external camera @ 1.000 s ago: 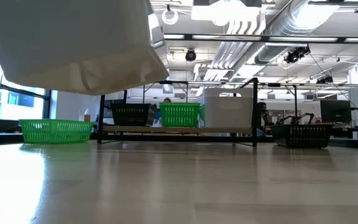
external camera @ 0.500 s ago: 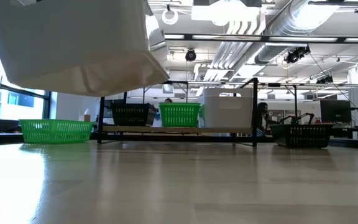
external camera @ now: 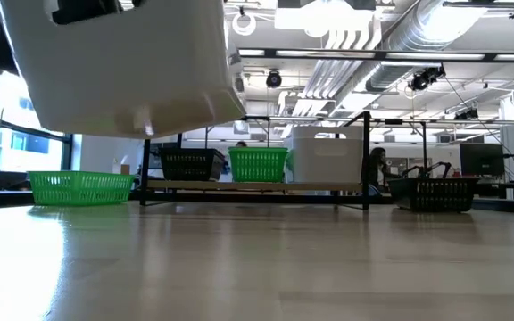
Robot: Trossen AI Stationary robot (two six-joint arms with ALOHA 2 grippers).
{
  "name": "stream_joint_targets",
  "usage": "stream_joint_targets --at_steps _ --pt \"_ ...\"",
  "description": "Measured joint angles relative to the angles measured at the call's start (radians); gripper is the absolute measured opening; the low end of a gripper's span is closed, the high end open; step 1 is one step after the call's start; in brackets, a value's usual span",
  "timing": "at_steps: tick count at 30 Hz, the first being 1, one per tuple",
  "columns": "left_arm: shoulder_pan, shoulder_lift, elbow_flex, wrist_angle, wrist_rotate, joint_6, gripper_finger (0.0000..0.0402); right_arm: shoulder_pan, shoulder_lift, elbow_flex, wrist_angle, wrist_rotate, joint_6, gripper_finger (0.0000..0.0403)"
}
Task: Stack baskets on shelf by color
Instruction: Stack the white bin on the stacked white bins on the shelf
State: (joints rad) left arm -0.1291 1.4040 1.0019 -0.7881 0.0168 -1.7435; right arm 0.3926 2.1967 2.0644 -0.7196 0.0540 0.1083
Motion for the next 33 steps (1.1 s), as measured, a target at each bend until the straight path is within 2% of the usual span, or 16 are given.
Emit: stream_joint_targets --at_steps 5,10,17,25,29,33 --pt "0.0 0.0 0.0 0.017 -0.003 -0.007 0.0 -0.012 0.004 0.001 -0.026 -0.019 0.035 0.0119" --pt "0.019 0.0 0.0 0.04 0.004 0.008 0.0 -0.015 0.018 0.001 -0.094 -0.085 0.049 0.0119" --pt "0.056 0.0 0.0 0.079 0.058 0.031 0.0 -0.015 0.027 0.001 -0.19 -0.05 0.048 0.0119" --pt "0.092 0.0 0.014 0.102 0.077 0.09 0.0 -0.037 0.027 0.001 -0.268 -0.061 0.049 0.0115" --pt "0.105 0.001 0.027 0.096 0.085 0.128 0.0 -0.041 0.027 0.001 -0.295 -0.051 0.053 0.0082" --pt "0.105 0.002 0.027 0.086 0.088 0.148 0.0 -0.043 0.025 0.001 -0.299 -0.03 0.068 0.0017"
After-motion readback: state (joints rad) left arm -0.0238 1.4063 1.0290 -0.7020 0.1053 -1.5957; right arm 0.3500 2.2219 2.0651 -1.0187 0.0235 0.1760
